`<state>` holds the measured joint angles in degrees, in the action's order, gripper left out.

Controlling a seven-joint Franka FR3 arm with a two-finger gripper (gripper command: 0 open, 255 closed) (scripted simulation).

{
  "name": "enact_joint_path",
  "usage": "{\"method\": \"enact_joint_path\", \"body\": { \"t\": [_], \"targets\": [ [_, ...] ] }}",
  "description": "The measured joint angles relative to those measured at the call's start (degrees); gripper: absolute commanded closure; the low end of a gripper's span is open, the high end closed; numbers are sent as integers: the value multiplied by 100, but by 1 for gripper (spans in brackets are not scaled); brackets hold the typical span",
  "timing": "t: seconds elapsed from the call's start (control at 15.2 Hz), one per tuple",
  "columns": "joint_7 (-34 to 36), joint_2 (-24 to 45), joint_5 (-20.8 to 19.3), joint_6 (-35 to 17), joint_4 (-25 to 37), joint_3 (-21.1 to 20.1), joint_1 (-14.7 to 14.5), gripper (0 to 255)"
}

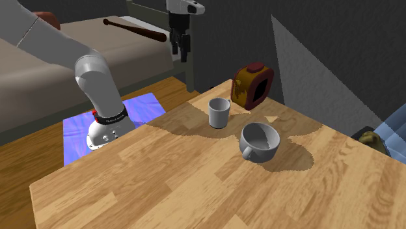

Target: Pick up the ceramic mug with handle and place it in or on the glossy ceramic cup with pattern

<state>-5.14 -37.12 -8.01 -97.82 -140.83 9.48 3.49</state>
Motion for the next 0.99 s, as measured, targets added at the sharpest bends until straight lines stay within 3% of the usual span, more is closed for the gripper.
{"method": "enact_joint_path", "body": {
  "t": [0.53,0.99],
  "targets": [
    [-774,1224,-418,-1192,142,789,266,0],
    [-1446,2575,-350,-2113,665,1349,369,0]
  ]
}}
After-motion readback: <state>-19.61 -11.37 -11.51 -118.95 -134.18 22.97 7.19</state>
